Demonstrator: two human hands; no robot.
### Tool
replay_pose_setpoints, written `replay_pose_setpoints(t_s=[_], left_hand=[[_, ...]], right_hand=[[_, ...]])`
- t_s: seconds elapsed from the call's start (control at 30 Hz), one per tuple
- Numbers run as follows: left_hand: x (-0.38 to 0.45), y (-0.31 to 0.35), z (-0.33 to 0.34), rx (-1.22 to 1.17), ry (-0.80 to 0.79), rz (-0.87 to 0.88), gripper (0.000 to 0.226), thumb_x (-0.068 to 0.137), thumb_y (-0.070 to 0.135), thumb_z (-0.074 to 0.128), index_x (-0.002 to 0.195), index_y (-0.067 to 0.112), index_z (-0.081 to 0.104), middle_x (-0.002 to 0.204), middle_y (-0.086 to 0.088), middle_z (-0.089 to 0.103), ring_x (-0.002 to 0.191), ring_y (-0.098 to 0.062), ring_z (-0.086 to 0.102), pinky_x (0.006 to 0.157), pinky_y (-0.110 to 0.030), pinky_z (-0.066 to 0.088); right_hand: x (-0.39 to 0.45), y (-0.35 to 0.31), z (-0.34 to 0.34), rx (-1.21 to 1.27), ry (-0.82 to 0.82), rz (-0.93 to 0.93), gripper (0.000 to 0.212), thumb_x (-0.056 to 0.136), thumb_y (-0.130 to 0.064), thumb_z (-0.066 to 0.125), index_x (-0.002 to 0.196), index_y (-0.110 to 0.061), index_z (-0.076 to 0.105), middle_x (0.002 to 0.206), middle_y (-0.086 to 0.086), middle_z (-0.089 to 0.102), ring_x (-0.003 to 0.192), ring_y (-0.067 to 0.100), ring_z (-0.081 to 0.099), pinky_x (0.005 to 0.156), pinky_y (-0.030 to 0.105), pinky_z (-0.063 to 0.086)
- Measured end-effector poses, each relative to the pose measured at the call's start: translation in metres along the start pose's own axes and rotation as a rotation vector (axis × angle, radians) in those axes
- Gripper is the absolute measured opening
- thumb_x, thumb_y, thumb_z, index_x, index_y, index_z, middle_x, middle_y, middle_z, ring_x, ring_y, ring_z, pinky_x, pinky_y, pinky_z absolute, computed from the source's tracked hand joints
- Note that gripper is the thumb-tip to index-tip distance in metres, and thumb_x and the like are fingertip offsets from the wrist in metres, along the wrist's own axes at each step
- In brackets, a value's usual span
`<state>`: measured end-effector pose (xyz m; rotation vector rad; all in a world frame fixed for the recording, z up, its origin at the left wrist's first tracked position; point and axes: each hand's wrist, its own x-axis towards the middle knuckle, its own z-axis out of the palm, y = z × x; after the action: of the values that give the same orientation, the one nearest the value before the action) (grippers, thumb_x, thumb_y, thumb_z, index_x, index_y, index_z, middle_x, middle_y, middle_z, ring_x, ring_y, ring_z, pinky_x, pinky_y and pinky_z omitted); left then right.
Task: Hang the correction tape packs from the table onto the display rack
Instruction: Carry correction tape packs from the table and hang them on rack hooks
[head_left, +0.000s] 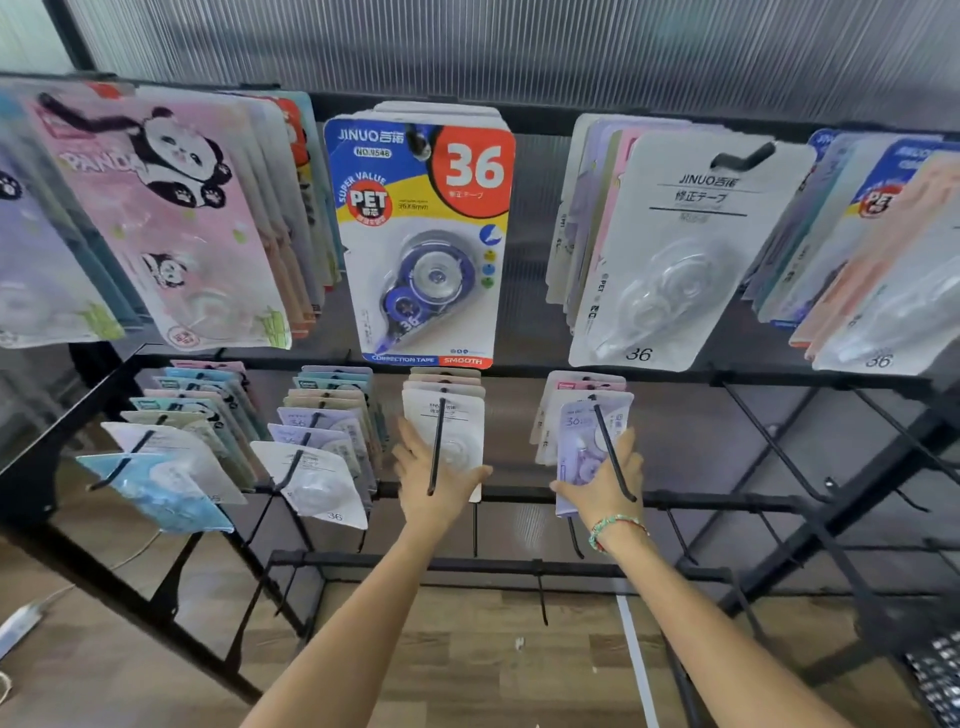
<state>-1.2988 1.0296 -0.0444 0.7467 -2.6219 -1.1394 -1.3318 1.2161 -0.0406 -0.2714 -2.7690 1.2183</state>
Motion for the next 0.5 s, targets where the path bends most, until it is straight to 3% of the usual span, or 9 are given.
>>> replay_pose_setpoints(t_s=[0.2, 0.33, 0.5], left_hand=[[-0.003, -0.002, -0.005, -0.024, 0.024, 0.023, 0.137, 0.061, 0.054, 0.084, 0.152, 0.008, -0.008, 0.156, -0.017, 0.013, 0.144, -0.034, 0.018, 0.113, -0.046, 0.026], [-0.008, -0.01, -0.013, -0.094, 0.032, 0.018, 0.144, 0.054, 0.054, 0.087, 0.152, 0.014, -0.01, 0.156, -0.016, 0.014, 0.144, -0.033, 0.016, 0.113, -0.051, 0.024], [-0.021, -0.013, -0.025, -0.176, 0.02, 0.093, 0.141, 0.056, 0.047, 0.089, 0.153, 0.017, -0.009, 0.156, -0.015, 0.013, 0.146, -0.031, 0.014, 0.117, -0.054, 0.02]], right_hand=[[-0.001, -0.001, 0.0, 0.036, -0.019, 0.017, 0.125, 0.061, -0.019, 0.09, 0.15, -0.015, 0.003, 0.134, 0.017, 0.037, 0.125, 0.034, 0.041, 0.099, 0.05, 0.045], [-0.007, 0.001, -0.006, 0.023, -0.081, 0.066, 0.129, 0.066, -0.021, 0.086, 0.15, -0.012, -0.011, 0.148, 0.019, 0.022, 0.137, 0.037, 0.027, 0.107, 0.049, 0.033], [-0.028, -0.003, -0.013, -0.03, -0.101, 0.076, 0.123, 0.074, -0.027, 0.081, 0.15, -0.009, -0.013, 0.152, 0.019, 0.014, 0.14, 0.037, 0.019, 0.111, 0.047, 0.028]])
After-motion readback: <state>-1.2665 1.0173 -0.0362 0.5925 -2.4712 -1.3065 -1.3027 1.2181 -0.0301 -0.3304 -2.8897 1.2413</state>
